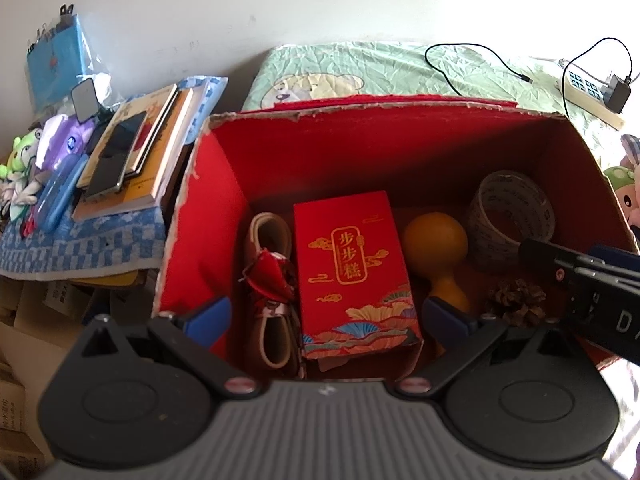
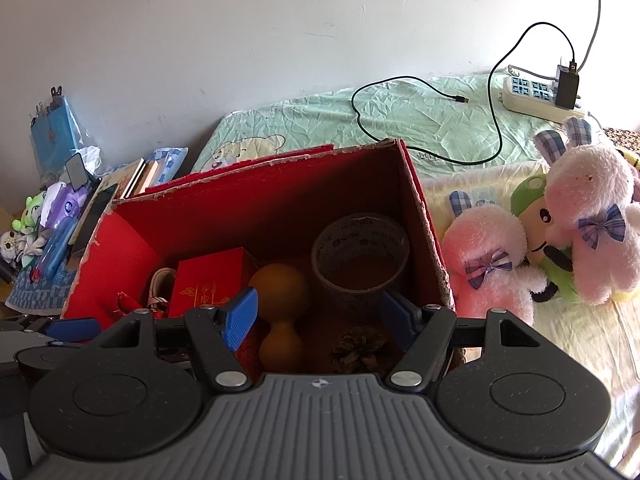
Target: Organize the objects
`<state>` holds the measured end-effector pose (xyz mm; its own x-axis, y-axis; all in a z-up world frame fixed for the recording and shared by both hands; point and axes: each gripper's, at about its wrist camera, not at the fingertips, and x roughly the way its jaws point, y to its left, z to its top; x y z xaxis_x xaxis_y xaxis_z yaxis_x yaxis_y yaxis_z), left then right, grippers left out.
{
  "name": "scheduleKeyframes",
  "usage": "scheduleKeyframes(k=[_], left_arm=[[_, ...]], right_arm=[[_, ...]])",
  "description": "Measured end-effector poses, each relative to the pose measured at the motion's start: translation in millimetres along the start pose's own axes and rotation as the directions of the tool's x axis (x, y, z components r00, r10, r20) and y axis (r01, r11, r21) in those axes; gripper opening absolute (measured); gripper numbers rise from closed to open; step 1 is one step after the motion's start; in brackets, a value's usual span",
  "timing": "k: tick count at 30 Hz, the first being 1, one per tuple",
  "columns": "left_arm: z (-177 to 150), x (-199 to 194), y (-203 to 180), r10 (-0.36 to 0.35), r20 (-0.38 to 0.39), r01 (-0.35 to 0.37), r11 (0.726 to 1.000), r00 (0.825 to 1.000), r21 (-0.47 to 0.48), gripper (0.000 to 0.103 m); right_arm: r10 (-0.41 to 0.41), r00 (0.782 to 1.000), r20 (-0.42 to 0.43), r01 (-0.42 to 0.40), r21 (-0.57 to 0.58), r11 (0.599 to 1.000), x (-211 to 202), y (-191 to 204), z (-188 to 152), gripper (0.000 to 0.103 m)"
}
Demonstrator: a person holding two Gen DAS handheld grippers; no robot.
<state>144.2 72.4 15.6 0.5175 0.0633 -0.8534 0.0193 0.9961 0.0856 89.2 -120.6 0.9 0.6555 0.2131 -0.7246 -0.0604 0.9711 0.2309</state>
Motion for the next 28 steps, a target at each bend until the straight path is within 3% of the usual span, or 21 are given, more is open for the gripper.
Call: scheduleKeyframes(k=[17,21,28], left_arm=[[1.9,12.7,-4.6,-0.005,-0.012,0.006,1.0,1.0,0.029,0.101],[1.2,14.4,-5.2,-0.015,-0.01,0.016,0.999,1.0,0.036,0.095],[1.0,12.6,-8.6,-0.022,0.009,0.021,0.998,1.0,0.055,0.094]], right_arm=[[-0.019,1.0,-0.003,0.019,-0.019,1.0,8.4,0.0,-0.8,0.072],[-0.015,1.0,-0.003,0.015,-0.021,1.0,9.0,0.6,-0.5,0.073],[-0.017,1.0,-0.002,0.017,-0.024,1.0,9.2,1.2,-0.3,0.074]])
